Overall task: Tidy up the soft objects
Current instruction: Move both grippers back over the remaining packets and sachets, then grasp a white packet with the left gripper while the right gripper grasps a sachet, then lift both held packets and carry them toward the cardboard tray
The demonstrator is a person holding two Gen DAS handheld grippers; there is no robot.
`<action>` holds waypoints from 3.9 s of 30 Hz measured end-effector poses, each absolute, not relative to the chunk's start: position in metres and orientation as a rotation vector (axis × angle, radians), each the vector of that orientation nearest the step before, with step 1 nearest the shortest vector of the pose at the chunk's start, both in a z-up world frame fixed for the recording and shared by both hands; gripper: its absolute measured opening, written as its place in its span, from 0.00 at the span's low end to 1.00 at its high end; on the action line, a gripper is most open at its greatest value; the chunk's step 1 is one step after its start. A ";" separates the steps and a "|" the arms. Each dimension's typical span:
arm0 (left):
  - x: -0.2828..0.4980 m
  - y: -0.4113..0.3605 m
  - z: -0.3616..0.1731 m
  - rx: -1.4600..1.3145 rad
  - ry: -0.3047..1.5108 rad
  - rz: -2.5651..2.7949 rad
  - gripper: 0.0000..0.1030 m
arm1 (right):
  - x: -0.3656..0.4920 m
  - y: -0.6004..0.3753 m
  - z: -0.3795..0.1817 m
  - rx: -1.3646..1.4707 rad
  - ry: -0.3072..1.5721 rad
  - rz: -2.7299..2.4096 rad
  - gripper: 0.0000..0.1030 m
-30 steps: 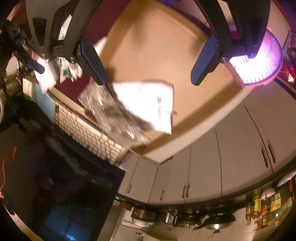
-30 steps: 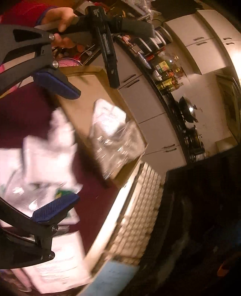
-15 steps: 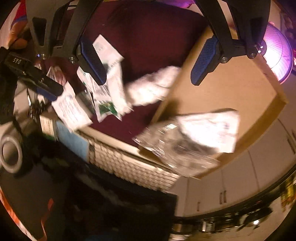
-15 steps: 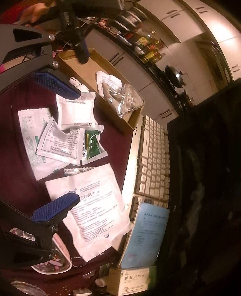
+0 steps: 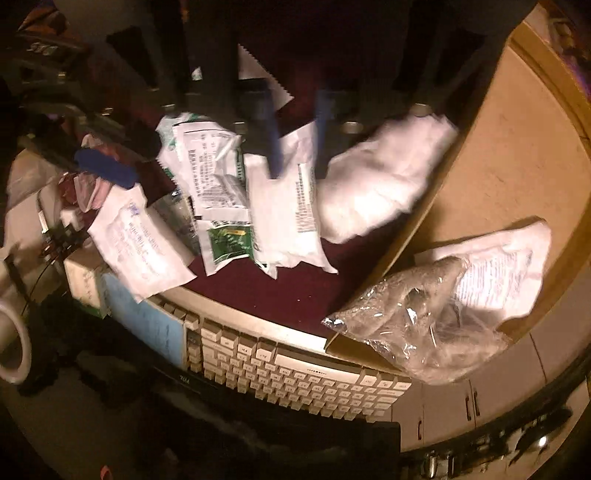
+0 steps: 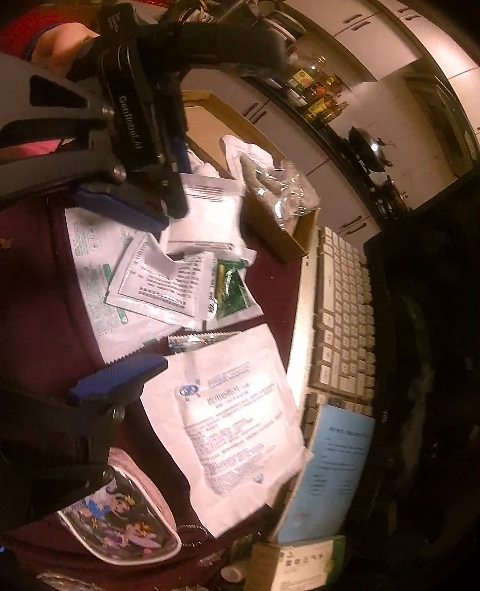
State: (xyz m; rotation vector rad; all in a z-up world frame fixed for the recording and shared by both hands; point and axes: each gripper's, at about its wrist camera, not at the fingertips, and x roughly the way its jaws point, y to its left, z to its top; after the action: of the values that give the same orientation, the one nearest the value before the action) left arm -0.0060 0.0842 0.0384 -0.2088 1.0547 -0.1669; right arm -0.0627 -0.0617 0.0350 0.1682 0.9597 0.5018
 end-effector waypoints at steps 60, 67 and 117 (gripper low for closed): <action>-0.044 0.109 0.028 -0.309 1.005 -0.314 0.09 | -0.045 -0.033 0.015 0.105 0.976 0.521 0.22; -0.040 0.111 0.023 -0.332 1.019 -0.303 0.12 | -0.042 -0.036 0.013 0.090 0.978 0.499 0.57; -0.047 0.099 0.054 -0.316 0.953 -0.360 0.06 | -0.051 -0.037 0.028 0.146 0.914 0.497 0.29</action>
State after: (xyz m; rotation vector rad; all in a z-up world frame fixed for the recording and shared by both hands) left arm -0.0474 0.0991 0.0543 -0.3165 0.9527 -0.3603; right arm -0.0510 -0.0370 0.0283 0.1462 0.9139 0.4972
